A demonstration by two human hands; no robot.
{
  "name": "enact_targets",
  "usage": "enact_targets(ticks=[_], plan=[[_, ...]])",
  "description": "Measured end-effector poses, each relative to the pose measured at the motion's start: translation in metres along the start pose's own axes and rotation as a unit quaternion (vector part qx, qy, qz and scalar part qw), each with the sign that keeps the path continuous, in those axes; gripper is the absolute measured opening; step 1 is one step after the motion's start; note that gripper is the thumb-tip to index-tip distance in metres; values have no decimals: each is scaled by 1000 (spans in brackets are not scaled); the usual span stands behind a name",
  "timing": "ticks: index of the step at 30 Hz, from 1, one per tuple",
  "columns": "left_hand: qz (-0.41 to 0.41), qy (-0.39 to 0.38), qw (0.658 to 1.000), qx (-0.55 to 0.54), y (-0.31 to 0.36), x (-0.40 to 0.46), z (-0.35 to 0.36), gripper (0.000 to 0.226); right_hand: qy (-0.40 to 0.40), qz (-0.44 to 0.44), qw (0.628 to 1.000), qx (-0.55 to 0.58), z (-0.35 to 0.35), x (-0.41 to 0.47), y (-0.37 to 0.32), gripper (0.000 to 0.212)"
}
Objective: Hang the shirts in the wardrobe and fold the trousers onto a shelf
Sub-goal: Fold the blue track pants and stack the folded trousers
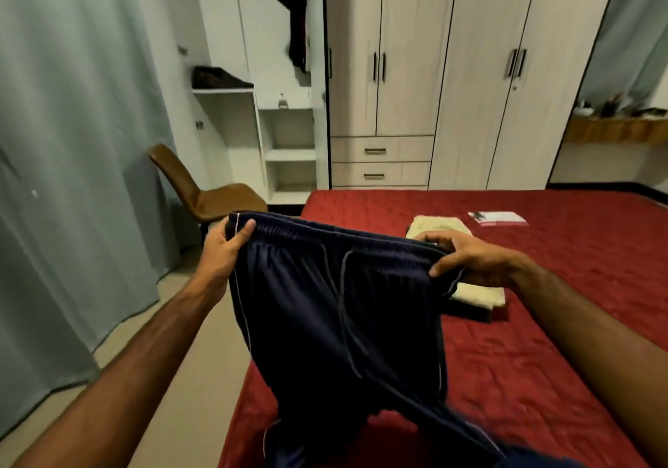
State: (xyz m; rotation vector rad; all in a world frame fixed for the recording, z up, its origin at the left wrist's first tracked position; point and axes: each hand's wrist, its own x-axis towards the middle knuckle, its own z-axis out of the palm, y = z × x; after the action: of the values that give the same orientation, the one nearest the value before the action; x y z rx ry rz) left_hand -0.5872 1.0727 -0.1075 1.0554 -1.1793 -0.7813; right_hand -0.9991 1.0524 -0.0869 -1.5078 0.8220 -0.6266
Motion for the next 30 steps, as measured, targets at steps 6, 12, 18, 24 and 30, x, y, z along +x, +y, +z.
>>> enact_targets(ticks=[6,12,18,24,30], plan=[[108,57,992,43,87,34,-2,8,104,-159,979,77,-17,1,-76,48],[69,147,975,150,134,83,-6,18,325,-181,928,28,-2,53,-136,29],[120,218,948,199,212,93,18,26,446,-205,868,-76,14,84,-232,50],[183,214,936,210,280,85,70,33,352,-281,889,-85,83,85,-302,23],[239,50,966,81,300,57,116,36,232,-294,927,-18,137,84,-335,34]])
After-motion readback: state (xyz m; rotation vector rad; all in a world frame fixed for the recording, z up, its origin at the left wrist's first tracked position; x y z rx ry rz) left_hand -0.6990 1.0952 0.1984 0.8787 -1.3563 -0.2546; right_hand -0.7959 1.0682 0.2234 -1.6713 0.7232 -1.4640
